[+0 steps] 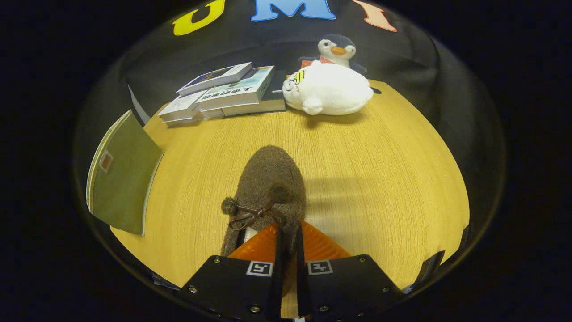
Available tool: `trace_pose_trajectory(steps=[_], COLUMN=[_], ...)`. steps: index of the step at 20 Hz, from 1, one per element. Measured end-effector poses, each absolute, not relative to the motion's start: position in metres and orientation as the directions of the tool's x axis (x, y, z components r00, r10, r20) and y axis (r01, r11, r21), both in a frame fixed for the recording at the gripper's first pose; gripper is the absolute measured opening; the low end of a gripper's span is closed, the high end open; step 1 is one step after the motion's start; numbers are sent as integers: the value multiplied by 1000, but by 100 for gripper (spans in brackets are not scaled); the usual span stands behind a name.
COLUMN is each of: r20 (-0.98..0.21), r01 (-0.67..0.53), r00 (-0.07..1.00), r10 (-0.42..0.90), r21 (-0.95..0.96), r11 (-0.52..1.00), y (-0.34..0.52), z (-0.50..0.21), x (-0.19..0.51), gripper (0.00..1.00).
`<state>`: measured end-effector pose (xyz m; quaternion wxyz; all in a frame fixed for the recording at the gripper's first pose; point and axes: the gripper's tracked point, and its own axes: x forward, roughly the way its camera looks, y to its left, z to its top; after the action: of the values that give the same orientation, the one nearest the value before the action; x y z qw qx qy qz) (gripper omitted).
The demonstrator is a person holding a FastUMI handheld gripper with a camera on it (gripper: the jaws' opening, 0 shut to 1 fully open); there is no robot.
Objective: Open the storage box then place both shoes into the box .Put the left shoe in first, then the right shoe, with the right side of both shoes facing outward in a uniform manner.
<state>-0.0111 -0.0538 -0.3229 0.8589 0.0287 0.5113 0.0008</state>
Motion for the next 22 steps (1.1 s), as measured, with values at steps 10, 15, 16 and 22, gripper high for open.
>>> trace_pose_trajectory(steps=[10,15,16,22], r20=[-840,-814,-805,-750], r01=[144,111,98,7], r00=[538,564,572,603], r10=[74,139,157,272], r21=[177,241,257,345], r11=[974,964,961,938], y=[-18,24,36,124], z=[-283,-242,-232,-179], x=[7,14,16,29], gripper=[0,0,0,0])
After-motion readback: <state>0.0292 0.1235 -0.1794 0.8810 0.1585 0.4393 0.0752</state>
